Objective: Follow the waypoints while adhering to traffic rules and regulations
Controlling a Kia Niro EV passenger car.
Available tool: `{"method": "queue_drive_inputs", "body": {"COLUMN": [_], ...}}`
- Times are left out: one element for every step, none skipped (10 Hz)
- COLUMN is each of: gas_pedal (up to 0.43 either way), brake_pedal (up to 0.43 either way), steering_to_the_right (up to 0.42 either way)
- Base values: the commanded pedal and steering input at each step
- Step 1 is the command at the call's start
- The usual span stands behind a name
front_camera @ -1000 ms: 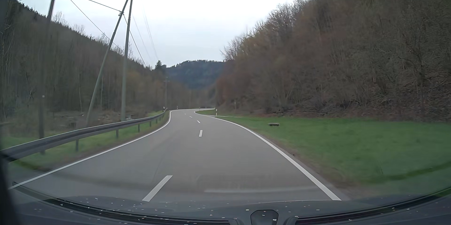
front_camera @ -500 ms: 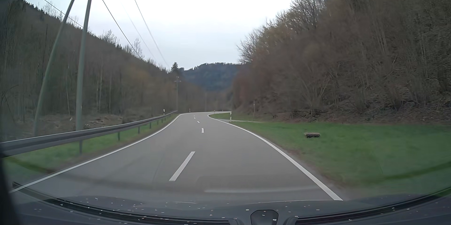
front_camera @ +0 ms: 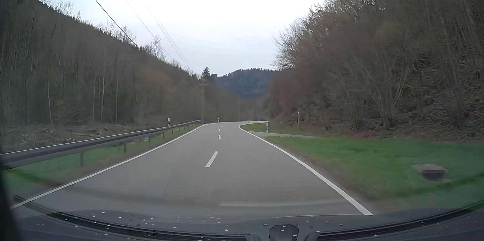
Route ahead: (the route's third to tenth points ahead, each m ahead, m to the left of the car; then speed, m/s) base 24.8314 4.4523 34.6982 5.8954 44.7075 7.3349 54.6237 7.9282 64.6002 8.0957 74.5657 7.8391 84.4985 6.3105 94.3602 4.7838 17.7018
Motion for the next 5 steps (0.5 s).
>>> {"method": "queue_drive_inputs", "body": {"gas_pedal": [0.299, 0.299, 0.299, 0.299, 0.280], "brake_pedal": [0.000, 0.000, 0.000, 0.000, 0.000], "steering_to_the_right": [-0.039, -0.038, -0.038, -0.038, -0.037]}}
